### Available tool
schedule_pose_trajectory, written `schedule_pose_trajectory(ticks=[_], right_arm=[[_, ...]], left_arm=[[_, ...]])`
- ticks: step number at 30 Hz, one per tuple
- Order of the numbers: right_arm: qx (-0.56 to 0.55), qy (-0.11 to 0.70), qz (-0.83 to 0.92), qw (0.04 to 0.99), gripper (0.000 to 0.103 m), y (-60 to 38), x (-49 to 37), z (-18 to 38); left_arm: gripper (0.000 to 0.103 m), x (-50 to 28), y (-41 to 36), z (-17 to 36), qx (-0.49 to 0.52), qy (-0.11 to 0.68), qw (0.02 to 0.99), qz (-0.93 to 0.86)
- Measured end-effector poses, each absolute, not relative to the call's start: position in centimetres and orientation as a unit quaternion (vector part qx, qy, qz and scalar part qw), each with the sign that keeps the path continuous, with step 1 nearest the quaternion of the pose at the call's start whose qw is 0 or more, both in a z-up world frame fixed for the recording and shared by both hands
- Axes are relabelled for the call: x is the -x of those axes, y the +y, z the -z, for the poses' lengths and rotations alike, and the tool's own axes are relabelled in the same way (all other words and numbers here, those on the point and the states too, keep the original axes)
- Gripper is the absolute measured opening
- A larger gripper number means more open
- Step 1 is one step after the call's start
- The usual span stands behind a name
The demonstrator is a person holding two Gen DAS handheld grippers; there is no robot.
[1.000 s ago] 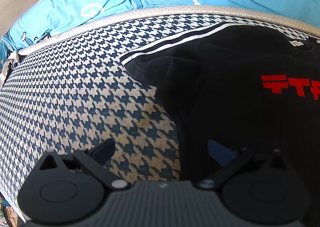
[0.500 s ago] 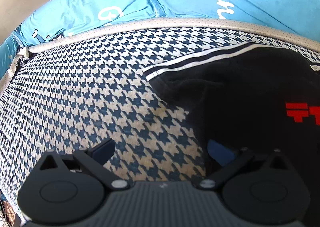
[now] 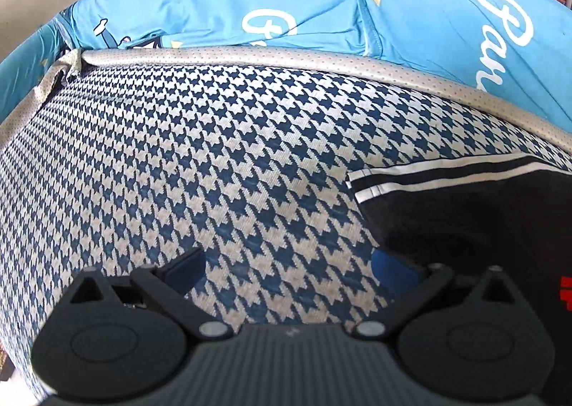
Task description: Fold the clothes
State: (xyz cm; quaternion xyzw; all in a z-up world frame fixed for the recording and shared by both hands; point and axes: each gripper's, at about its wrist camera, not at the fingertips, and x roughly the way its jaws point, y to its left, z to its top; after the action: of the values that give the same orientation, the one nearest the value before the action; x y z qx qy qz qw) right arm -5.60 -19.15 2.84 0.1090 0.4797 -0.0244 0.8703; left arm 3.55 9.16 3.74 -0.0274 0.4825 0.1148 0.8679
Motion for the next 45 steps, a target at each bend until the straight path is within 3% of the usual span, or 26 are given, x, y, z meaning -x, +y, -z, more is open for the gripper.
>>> schedule_pose_trajectory(ticks=[21,45], right_arm=[[-0.092,0.496,0.021,0.863,0.103,-18.9,5.0,-2.1],[-0.075,0.502,0.022,0.861,0.103,-18.7,4.5,-1.8]], left_arm=[[0.103,-7.3,8.8,-1.6,0.087,0.514,0.852,-0.036],[0.103,-5.7,9.8,-4.7,0.214,0.497,0.838,0.072]])
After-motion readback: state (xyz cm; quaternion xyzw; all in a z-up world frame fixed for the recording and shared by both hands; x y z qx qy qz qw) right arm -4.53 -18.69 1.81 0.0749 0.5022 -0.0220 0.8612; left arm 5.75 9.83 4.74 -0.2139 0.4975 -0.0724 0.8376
